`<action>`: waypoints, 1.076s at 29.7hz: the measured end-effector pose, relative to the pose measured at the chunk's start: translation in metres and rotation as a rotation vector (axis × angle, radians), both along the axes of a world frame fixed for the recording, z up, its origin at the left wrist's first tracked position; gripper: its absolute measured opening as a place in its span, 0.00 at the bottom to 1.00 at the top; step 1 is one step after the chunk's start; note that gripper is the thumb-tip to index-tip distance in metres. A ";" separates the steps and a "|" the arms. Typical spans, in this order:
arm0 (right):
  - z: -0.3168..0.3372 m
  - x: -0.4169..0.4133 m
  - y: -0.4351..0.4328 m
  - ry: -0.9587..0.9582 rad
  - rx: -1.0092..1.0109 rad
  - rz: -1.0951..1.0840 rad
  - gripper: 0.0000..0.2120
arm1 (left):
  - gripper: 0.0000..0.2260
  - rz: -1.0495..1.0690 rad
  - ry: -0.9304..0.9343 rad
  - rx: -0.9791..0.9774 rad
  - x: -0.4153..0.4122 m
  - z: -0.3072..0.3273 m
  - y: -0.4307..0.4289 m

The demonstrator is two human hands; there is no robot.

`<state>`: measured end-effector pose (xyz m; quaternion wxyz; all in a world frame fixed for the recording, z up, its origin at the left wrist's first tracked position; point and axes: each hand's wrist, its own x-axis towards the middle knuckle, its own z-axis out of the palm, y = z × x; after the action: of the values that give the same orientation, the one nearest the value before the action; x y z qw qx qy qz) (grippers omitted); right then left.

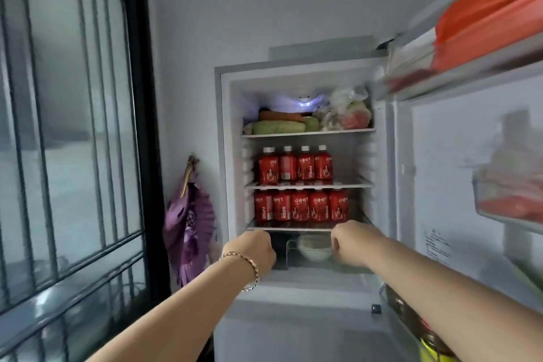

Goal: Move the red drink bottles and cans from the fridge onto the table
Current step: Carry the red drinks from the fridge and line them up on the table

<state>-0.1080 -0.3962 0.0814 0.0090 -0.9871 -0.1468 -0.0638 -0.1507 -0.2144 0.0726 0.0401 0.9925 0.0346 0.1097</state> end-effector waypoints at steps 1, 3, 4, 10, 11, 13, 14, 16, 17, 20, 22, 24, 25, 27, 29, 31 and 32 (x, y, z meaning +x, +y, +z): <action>0.002 0.016 0.001 -0.004 0.001 -0.018 0.10 | 0.13 -0.012 -0.017 -0.016 0.018 0.001 0.001; 0.004 0.052 0.006 -0.023 0.007 -0.049 0.09 | 0.12 -0.027 -0.070 -0.059 0.057 0.002 0.006; 0.004 0.070 0.010 -0.039 0.016 -0.053 0.08 | 0.12 -0.043 -0.106 -0.076 0.076 0.003 0.007; 0.010 0.196 0.026 -0.236 0.085 -0.002 0.09 | 0.09 -0.066 -0.343 -0.164 0.204 0.013 0.019; 0.014 0.215 0.029 -0.269 0.094 0.015 0.09 | 0.10 -0.067 -0.380 -0.175 0.225 0.018 0.021; 0.026 0.256 0.036 -0.322 0.124 0.052 0.09 | 0.14 -0.067 -0.442 -0.191 0.268 0.036 0.025; 0.033 0.277 0.039 -0.343 0.137 0.073 0.09 | 0.16 -0.059 -0.470 -0.195 0.291 0.046 0.029; 0.046 0.314 0.045 -0.376 0.155 0.120 0.09 | 0.19 -0.038 -0.494 -0.213 0.334 0.067 0.034; 0.050 0.331 0.048 -0.394 0.170 0.142 0.09 | 0.21 -0.028 -0.495 -0.218 0.354 0.075 0.037; 0.049 0.372 0.056 -0.447 0.213 0.179 0.08 | 0.26 0.005 -0.486 -0.227 0.416 0.093 0.049; 0.044 0.392 0.059 -0.477 0.217 0.172 0.10 | 0.28 0.001 -0.432 -0.249 0.448 0.101 0.058; 0.040 0.410 0.058 -0.521 0.259 0.127 0.14 | 0.26 -0.012 -0.386 -0.192 0.469 0.105 0.064; 0.040 0.415 0.055 -0.535 0.301 0.091 0.17 | 0.24 -0.008 -0.399 -0.140 0.473 0.106 0.066; 0.041 0.424 0.049 -0.527 0.429 -0.019 0.26 | 0.20 -0.016 -0.473 -0.054 0.474 0.109 0.065; 0.048 0.436 0.040 -0.473 0.604 -0.153 0.36 | 0.15 -0.078 -0.510 -0.001 0.467 0.111 0.059; 0.058 0.454 0.030 -0.388 0.788 -0.227 0.46 | 0.14 -0.179 -0.535 0.146 0.451 0.110 0.047; 0.062 0.465 0.027 -0.326 0.871 -0.229 0.49 | 0.15 -0.228 -0.556 0.232 0.443 0.107 0.043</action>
<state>0.3566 -0.3695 0.1435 0.3914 -0.8784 0.0040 -0.2741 0.2923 -0.1717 0.1794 -0.0533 0.9200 -0.1019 0.3746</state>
